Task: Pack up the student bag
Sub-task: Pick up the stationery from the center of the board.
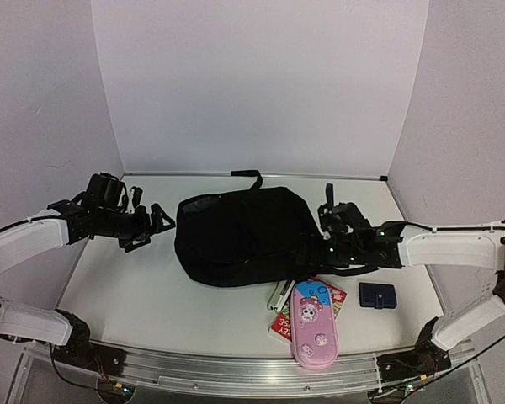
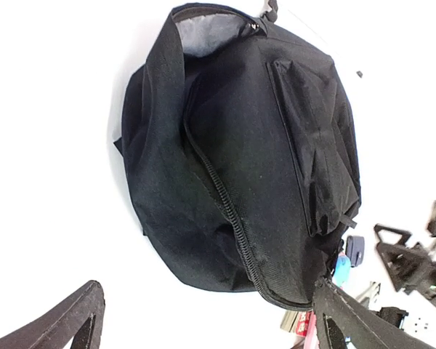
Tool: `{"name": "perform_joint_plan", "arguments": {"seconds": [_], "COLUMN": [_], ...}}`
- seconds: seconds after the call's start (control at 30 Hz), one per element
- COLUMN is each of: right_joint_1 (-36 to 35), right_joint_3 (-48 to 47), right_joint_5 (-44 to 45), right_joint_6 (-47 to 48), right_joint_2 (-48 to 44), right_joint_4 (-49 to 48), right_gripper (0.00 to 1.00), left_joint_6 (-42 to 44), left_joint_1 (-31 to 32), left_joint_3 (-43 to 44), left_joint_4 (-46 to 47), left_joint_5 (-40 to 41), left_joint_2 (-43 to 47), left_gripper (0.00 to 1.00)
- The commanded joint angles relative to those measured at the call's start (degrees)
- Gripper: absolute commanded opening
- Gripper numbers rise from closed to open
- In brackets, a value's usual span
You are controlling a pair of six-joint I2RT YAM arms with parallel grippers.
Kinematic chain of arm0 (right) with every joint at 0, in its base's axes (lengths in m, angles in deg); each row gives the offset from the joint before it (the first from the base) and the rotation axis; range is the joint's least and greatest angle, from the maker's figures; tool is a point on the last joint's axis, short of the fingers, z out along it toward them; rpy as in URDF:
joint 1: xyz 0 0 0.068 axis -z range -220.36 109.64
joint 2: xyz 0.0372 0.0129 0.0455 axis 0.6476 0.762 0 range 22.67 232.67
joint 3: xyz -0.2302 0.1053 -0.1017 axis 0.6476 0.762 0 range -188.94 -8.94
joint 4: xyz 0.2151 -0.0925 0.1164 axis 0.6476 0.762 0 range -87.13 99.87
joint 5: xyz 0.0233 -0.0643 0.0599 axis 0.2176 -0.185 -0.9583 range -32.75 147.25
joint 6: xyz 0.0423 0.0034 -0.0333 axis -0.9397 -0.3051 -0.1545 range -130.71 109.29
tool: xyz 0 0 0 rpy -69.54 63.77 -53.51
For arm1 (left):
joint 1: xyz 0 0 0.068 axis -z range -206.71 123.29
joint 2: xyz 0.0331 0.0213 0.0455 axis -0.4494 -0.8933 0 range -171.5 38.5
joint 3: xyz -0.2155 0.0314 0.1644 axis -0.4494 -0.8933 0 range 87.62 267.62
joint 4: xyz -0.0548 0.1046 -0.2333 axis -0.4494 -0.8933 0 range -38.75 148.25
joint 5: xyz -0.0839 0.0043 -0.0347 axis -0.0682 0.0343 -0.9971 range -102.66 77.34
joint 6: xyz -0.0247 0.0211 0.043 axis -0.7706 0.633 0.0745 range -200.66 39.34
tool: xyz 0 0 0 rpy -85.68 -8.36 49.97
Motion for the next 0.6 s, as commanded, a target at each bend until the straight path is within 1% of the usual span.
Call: {"name": "perform_joint_plan", "arguments": {"seconds": [0.0, 0.07, 0.13, 0.27, 0.4, 0.57], "right_joint_1": [2.0, 2.4, 2.5, 2.5, 2.5, 2.5], "right_joint_3": [8.5, 12.0, 15.7, 20.5, 21.1, 20.6], "right_joint_5": [-9.2, -11.7, -14.6, -20.1, -23.3, -25.0], "right_joint_6": [-8.9, -12.1, -15.2, -18.6, -17.9, -15.5], "right_joint_2": [-10.0, -13.6, -16.9, -20.0, -19.1, -15.4], "right_joint_4": [4.2, 5.1, 5.6, 5.5, 6.8, 8.5], "right_gripper": [0.98, 0.97, 0.94, 0.83, 0.77, 0.71], "left_joint_6": [0.2, 0.2, 0.1, 0.1, 0.2, 0.3], "left_joint_1": [-0.4, -0.4, -0.4, -0.5, -0.6, -0.7], "left_joint_3": [1.8, 1.8, 1.9, 2.0, 2.7, 4.1], "left_joint_4": [1.1, 1.1, 1.2, 1.6, 2.1, 2.1], "left_joint_5": [-2.5, -3.4, -4.0, -4.4, -6.1, -7.4], "left_joint_2": [0.3, 0.5, 0.9, 0.6, -0.3, -0.4], "left_gripper": [1.0, 1.0, 1.0, 1.0, 1.0, 1.0]}}
